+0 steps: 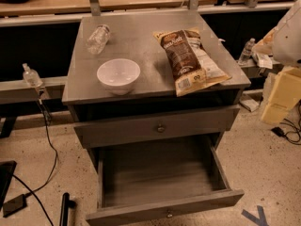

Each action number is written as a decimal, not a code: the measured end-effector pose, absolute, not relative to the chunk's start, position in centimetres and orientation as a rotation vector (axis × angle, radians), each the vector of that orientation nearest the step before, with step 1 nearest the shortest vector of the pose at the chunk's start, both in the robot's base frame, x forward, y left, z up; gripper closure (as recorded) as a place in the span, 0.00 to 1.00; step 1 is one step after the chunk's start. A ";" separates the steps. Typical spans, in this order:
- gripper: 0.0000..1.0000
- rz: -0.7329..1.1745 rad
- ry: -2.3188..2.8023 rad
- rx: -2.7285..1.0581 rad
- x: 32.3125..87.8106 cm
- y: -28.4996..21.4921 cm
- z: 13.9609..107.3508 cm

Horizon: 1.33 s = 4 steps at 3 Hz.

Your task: Place brown chip bag into middle drawer

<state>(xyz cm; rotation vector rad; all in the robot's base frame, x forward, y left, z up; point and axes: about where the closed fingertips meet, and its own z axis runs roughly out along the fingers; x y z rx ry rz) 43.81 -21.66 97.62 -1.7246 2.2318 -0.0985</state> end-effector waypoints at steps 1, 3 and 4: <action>0.00 -0.099 2.232 -1.724 43.8 -21.7 97.6; 0.00 -0.201 2.139 -1.683 48.5 -21.4 98.3; 0.00 -0.216 2.075 -1.613 54.2 -20.6 98.7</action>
Offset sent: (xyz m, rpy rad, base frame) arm 0.0260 -0.0003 -0.0008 0.0193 -0.0589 0.0082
